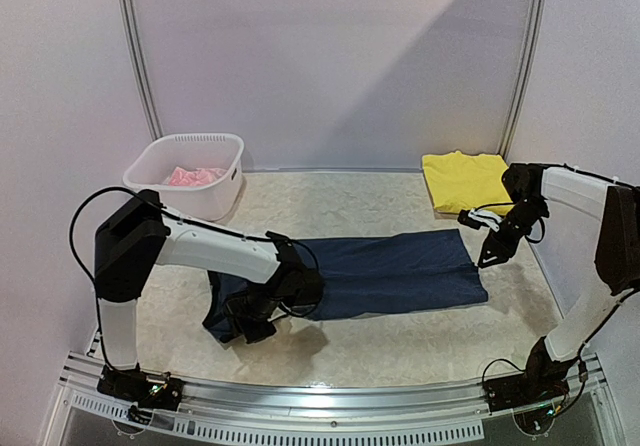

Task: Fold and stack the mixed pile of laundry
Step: Fold the 1/3-folded tank top at the center of the board, then move the rectangle-folded tank top to the center of the board.

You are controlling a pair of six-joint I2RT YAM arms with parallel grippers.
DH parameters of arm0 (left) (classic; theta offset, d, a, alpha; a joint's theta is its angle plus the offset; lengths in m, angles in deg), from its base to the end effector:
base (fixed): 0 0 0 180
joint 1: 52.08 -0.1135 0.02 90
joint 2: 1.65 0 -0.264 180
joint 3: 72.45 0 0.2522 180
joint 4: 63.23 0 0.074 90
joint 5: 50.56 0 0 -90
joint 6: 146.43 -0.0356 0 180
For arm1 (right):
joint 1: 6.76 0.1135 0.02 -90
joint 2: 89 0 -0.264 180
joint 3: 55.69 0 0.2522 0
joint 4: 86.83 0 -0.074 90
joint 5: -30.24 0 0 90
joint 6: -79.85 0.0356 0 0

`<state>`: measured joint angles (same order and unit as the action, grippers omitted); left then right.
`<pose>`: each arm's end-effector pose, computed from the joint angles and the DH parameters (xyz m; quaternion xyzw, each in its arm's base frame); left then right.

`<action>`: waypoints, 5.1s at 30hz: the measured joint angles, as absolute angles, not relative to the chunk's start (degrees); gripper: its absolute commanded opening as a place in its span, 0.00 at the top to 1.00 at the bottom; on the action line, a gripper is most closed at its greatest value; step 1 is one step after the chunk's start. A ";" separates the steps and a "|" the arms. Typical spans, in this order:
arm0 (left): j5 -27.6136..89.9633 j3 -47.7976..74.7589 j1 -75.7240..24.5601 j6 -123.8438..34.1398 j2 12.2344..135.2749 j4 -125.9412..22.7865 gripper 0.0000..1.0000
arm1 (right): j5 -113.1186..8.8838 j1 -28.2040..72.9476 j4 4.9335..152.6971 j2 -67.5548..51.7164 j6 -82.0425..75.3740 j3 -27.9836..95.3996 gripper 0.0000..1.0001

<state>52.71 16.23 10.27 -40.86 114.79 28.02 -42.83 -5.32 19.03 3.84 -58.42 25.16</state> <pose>0.1502 -0.2691 0.1374 -0.4083 -0.8711 -0.2434 0.1231 0.2867 0.0176 0.2170 -0.4200 0.8949 0.1217 0.0891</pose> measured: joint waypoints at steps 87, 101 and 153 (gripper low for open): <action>52.34 -2.05 22.72 -24.18 84.61 2.91 0.45 | -59.53 -14.53 41.30 -10.33 -87.47 -5.20 0.97; 58.77 6.02 24.36 -38.67 102.14 12.46 0.54 | -60.32 -15.12 40.95 -11.00 -88.76 -5.65 0.96; 63.03 24.01 3.53 -58.13 116.91 27.36 0.78 | -62.48 -15.84 39.10 -11.57 -91.71 -5.87 0.96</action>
